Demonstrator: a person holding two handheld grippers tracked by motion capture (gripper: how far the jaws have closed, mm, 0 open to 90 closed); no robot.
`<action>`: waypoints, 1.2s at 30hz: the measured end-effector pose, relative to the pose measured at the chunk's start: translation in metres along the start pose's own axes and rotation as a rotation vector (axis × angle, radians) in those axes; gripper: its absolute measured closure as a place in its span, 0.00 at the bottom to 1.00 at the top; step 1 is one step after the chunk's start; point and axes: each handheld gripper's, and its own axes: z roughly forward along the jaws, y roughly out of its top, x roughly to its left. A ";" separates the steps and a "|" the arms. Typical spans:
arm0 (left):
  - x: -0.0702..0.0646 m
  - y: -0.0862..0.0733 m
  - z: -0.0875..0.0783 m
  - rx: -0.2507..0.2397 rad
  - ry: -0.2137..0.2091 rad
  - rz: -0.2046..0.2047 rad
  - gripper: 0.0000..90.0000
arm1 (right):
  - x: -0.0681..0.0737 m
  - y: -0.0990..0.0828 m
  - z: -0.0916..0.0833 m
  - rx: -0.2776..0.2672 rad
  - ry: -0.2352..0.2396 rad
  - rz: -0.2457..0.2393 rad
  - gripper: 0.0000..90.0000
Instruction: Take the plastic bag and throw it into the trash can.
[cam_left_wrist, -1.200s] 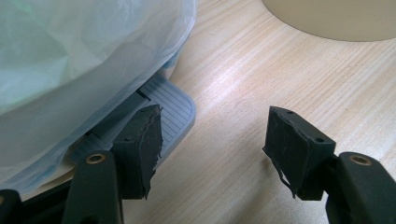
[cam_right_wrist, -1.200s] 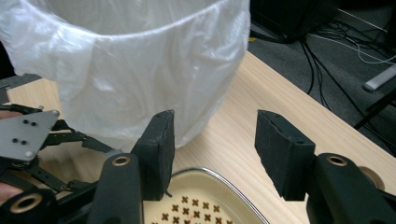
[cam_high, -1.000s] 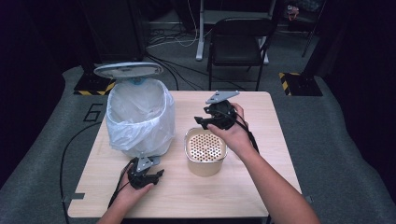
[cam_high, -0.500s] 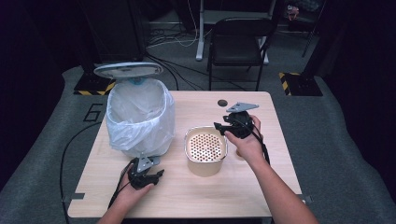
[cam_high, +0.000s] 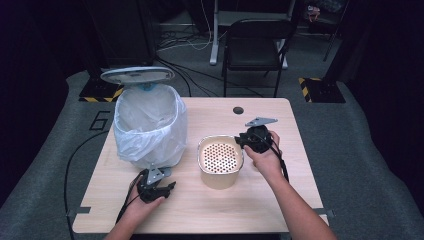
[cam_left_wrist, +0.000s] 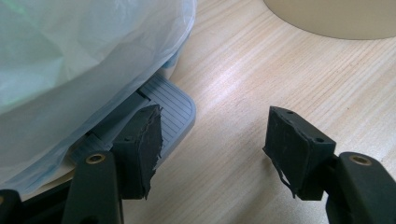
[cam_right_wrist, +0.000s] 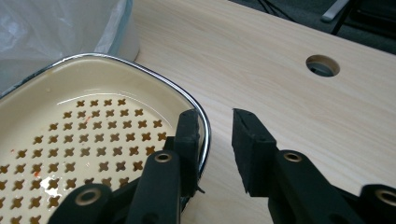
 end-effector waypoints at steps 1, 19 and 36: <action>-0.001 0.000 0.000 -0.001 -0.002 -0.007 0.41 | -0.001 0.000 0.002 0.004 0.011 0.005 0.81; 0.001 0.000 0.000 0.002 0.000 0.008 0.41 | -0.001 -0.008 0.006 0.028 0.061 0.021 0.89; -0.001 0.000 0.000 0.002 -0.002 -0.006 0.41 | 0.011 -0.031 -0.023 0.041 0.110 0.003 0.90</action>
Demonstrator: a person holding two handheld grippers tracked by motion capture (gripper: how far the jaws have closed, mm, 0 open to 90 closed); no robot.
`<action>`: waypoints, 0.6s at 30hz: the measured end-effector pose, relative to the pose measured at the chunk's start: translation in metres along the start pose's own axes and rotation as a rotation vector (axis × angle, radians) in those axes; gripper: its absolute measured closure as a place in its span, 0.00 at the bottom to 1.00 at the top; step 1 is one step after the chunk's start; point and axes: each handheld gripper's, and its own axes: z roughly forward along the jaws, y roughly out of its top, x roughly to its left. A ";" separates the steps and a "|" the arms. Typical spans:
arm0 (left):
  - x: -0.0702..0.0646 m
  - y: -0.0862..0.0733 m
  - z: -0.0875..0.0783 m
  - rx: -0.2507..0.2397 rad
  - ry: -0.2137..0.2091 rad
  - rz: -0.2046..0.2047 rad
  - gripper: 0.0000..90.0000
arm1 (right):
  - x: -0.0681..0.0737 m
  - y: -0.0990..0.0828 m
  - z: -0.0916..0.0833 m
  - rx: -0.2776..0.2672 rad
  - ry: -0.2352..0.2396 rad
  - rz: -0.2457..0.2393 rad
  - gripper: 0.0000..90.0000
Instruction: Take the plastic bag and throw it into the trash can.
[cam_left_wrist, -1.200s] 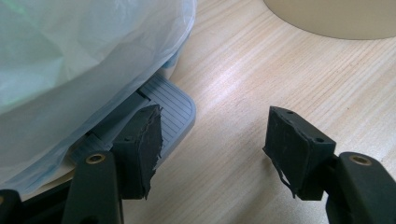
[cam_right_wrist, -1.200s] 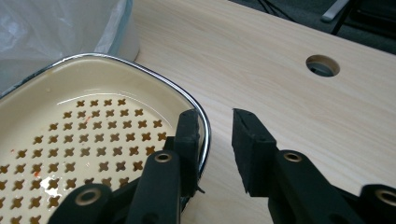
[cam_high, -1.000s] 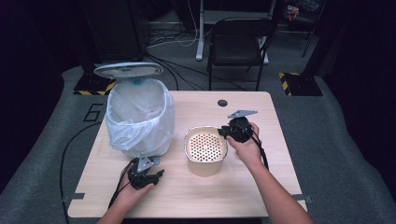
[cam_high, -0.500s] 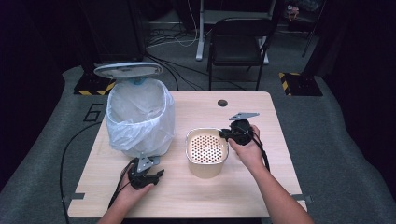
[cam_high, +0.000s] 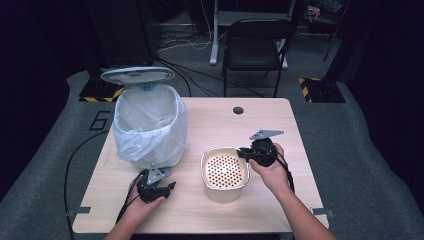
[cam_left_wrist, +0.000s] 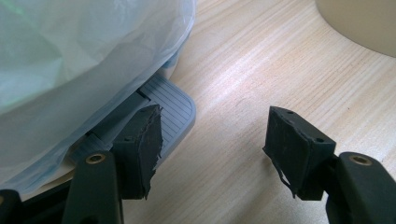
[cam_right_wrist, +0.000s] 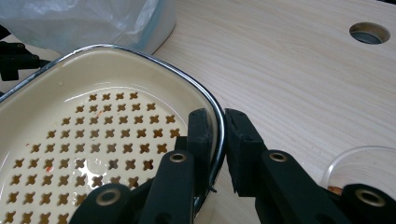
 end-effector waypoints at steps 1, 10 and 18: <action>0.000 0.000 0.000 0.000 0.000 -0.001 0.41 | 0.000 -0.001 -0.001 0.000 0.000 -0.004 0.90; 0.000 0.000 0.000 -0.001 0.001 0.000 0.41 | 0.001 0.002 -0.012 -0.048 -0.005 0.001 0.74; 0.000 0.000 0.000 0.003 0.003 0.005 0.41 | -0.008 0.008 -0.029 -0.109 -0.029 0.019 0.65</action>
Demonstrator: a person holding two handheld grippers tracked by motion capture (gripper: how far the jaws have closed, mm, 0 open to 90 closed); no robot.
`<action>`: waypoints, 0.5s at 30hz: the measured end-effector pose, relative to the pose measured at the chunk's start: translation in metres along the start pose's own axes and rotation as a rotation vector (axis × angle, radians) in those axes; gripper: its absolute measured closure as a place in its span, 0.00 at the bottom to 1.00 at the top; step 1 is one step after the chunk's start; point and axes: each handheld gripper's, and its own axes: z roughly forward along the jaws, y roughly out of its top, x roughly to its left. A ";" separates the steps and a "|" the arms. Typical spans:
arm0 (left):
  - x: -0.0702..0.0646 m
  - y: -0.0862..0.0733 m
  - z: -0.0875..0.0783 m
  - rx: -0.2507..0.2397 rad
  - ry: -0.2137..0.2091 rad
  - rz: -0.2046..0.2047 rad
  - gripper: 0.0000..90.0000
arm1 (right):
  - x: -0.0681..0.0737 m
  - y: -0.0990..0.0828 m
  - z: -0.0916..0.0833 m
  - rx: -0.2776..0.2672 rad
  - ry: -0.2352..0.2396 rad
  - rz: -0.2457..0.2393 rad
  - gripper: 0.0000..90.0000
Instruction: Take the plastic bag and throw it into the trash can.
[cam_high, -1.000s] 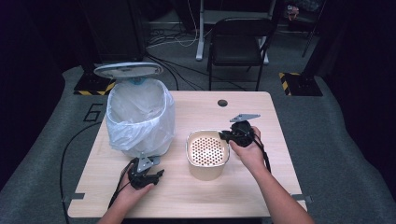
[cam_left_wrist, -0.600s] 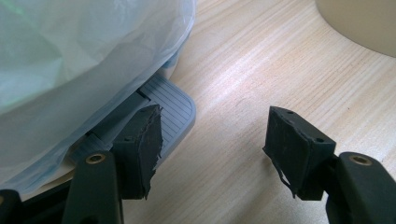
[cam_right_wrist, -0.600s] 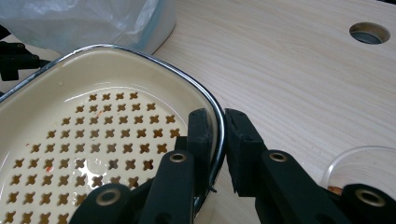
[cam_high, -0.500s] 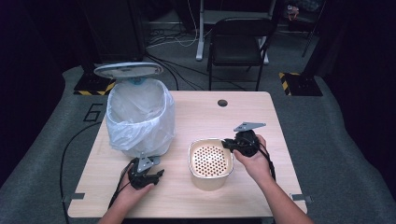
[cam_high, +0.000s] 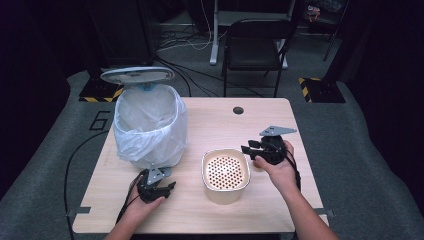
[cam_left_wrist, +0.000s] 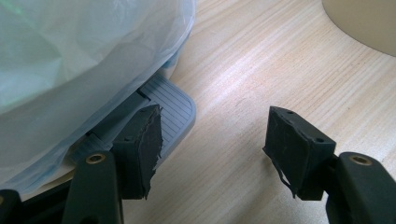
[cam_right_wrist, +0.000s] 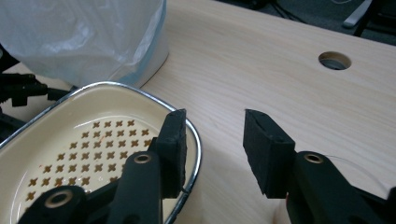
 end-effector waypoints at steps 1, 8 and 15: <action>0.000 0.000 0.000 0.001 -0.001 -0.001 0.41 | -0.002 0.000 -0.001 -0.005 -0.002 0.008 0.64; 0.000 0.000 0.000 0.001 -0.004 -0.005 0.41 | -0.016 -0.001 -0.011 -0.043 -0.052 0.031 0.56; 0.000 0.000 0.000 -0.003 -0.002 -0.005 0.41 | -0.038 -0.010 -0.011 -0.031 -0.152 0.041 0.43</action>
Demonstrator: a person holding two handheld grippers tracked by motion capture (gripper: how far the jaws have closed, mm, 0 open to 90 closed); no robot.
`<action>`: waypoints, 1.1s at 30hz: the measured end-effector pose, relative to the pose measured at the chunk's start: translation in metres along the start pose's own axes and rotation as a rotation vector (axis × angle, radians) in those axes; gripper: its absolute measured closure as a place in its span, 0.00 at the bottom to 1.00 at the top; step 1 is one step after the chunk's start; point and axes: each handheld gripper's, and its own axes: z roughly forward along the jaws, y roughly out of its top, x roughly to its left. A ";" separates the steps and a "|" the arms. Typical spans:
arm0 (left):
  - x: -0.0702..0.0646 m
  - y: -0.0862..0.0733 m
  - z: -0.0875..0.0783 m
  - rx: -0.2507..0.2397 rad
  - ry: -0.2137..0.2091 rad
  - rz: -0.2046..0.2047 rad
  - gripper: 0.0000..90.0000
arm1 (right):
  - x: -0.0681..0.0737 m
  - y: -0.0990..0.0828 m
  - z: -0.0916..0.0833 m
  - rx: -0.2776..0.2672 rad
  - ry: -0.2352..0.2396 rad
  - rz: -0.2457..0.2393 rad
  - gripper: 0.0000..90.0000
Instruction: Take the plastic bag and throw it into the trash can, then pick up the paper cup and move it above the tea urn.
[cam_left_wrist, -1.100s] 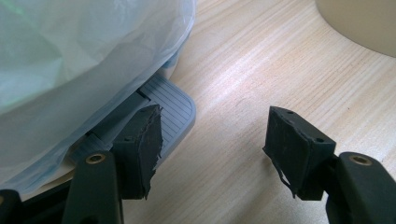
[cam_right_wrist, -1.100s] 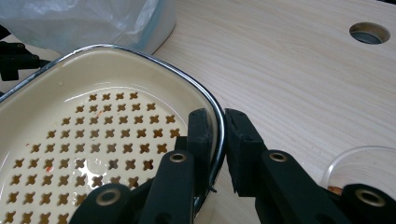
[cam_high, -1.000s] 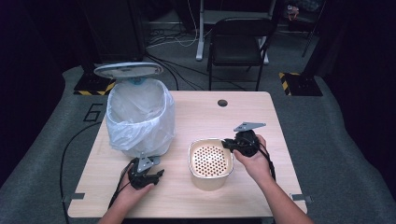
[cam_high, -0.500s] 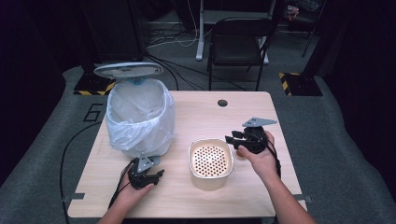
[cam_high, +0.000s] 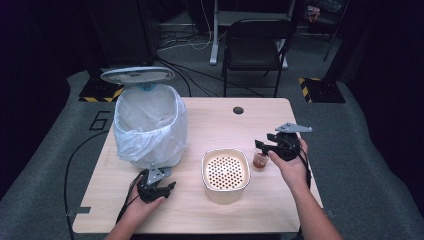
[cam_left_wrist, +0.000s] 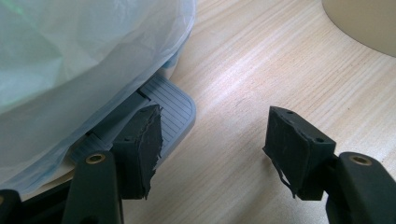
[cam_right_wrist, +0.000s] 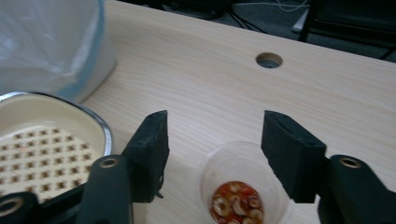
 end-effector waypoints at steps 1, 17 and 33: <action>0.000 0.000 0.000 0.006 -0.002 0.002 0.41 | -0.003 -0.002 0.001 0.007 -0.012 0.008 0.40; 0.002 0.000 -0.001 0.004 0.000 0.006 0.41 | -0.019 -0.021 0.017 0.026 -0.073 0.022 0.03; 0.001 0.000 -0.001 0.000 0.002 0.003 0.41 | -0.009 -0.039 0.040 0.074 -0.068 0.037 0.01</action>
